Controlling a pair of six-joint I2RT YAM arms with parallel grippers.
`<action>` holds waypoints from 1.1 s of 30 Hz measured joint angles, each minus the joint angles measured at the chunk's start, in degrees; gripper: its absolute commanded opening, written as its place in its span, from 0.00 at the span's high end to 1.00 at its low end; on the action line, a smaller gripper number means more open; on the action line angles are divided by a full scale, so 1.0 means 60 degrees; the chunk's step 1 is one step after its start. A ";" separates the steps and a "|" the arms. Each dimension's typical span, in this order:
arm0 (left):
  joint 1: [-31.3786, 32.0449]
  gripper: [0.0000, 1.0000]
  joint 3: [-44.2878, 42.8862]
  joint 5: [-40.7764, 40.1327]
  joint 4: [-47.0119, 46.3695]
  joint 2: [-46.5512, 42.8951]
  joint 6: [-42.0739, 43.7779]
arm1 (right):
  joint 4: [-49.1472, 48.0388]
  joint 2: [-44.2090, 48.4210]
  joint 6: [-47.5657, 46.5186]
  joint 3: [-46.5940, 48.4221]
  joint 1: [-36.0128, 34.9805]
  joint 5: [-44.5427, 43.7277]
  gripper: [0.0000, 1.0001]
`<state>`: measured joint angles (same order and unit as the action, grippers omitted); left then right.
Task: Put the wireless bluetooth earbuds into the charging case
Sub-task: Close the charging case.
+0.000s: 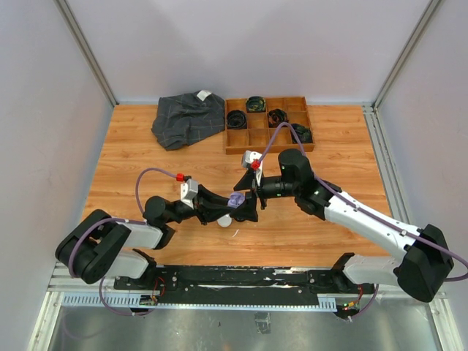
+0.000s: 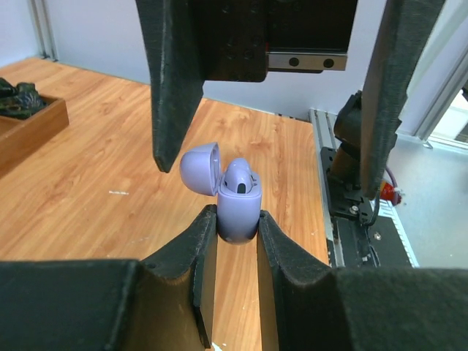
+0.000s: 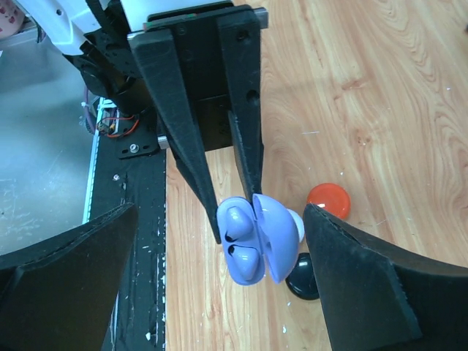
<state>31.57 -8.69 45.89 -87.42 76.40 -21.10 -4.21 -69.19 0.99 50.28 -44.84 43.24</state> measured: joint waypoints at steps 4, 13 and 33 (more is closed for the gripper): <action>0.0000 1.00 0.0000 -0.0095 0.0004 0.0215 -0.0171 | 0.0080 -0.0073 -0.0004 0.0000 0.0000 0.0244 0.06; 0.0000 1.00 0.0004 -0.0288 0.0080 -0.0015 -0.0058 | 0.0047 -0.0149 -0.0084 0.0131 0.0004 0.0444 0.09; -0.0120 1.00 -0.0412 -0.2102 0.2320 -0.0871 0.0951 | 0.0408 -0.0146 -0.0029 0.0251 0.0178 0.1096 0.13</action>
<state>30.85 -11.16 33.28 -73.49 71.18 -15.40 -1.76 -70.06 0.82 51.79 -43.77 49.82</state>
